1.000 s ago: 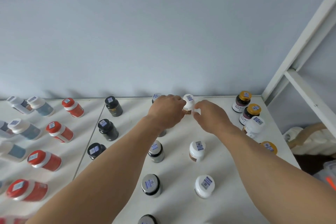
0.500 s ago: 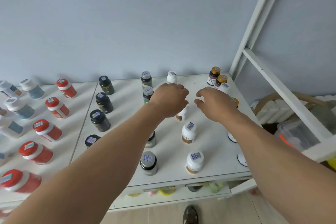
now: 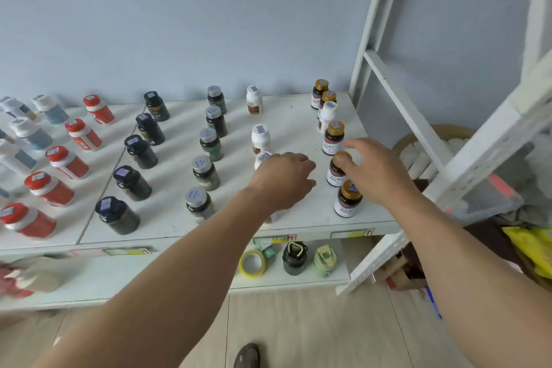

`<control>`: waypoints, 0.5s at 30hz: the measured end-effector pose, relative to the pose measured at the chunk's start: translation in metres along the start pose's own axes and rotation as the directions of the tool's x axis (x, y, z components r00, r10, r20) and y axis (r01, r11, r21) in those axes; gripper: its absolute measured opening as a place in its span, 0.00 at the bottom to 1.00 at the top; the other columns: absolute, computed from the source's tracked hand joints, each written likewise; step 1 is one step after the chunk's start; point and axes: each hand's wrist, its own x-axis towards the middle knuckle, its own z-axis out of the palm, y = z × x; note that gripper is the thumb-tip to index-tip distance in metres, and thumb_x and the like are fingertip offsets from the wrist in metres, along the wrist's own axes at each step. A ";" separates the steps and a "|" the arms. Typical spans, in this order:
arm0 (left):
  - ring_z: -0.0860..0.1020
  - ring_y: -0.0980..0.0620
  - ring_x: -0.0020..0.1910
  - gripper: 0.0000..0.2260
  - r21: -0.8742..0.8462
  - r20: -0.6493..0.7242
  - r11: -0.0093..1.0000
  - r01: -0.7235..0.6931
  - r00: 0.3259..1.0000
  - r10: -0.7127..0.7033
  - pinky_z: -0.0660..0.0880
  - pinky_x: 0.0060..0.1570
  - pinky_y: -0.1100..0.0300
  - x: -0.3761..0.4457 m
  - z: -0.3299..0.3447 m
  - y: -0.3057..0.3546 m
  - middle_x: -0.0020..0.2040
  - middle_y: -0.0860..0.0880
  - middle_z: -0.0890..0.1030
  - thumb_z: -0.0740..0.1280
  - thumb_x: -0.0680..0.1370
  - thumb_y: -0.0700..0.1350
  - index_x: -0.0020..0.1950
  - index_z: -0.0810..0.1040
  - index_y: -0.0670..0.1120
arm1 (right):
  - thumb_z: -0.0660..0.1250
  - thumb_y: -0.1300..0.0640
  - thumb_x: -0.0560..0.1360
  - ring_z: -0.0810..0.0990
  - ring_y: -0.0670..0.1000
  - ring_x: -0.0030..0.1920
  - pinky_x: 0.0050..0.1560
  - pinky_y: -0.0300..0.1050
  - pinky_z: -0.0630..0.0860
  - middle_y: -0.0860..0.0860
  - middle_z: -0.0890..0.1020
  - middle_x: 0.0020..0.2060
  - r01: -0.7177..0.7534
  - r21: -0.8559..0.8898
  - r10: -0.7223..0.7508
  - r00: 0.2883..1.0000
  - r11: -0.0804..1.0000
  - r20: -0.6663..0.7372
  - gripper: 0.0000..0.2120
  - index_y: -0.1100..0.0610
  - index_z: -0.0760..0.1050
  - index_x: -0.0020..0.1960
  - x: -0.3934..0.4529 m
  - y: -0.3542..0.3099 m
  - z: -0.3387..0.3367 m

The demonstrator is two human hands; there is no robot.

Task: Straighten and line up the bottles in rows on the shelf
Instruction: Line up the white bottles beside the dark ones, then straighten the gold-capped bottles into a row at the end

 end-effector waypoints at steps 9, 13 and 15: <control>0.65 0.49 0.71 0.26 -0.152 0.150 0.961 0.232 0.966 -0.210 0.65 0.65 0.53 -0.039 0.068 0.083 0.74 0.50 0.67 0.63 0.79 0.56 0.74 0.64 0.48 | 0.67 0.42 0.77 0.67 0.50 0.72 0.69 0.45 0.64 0.49 0.69 0.73 -0.009 0.126 -0.009 0.989 0.992 0.145 0.31 0.54 0.65 0.74 -0.074 0.113 0.040; 0.55 0.50 0.76 0.33 -0.171 0.147 0.942 0.290 0.953 -0.267 0.55 0.73 0.56 -0.041 0.107 0.099 0.78 0.49 0.58 0.63 0.78 0.60 0.77 0.58 0.46 | 0.71 0.46 0.75 0.67 0.53 0.71 0.70 0.46 0.61 0.52 0.70 0.72 0.054 0.017 -0.056 0.982 0.998 0.180 0.30 0.57 0.69 0.72 -0.078 0.144 0.061; 0.52 0.50 0.77 0.34 -0.161 0.113 0.937 0.309 0.949 -0.294 0.51 0.74 0.56 -0.037 0.122 0.104 0.79 0.49 0.56 0.62 0.78 0.61 0.78 0.57 0.46 | 0.71 0.44 0.74 0.66 0.53 0.71 0.70 0.47 0.59 0.52 0.69 0.72 0.120 -0.059 -0.109 0.981 0.991 0.162 0.30 0.57 0.71 0.71 -0.077 0.152 0.074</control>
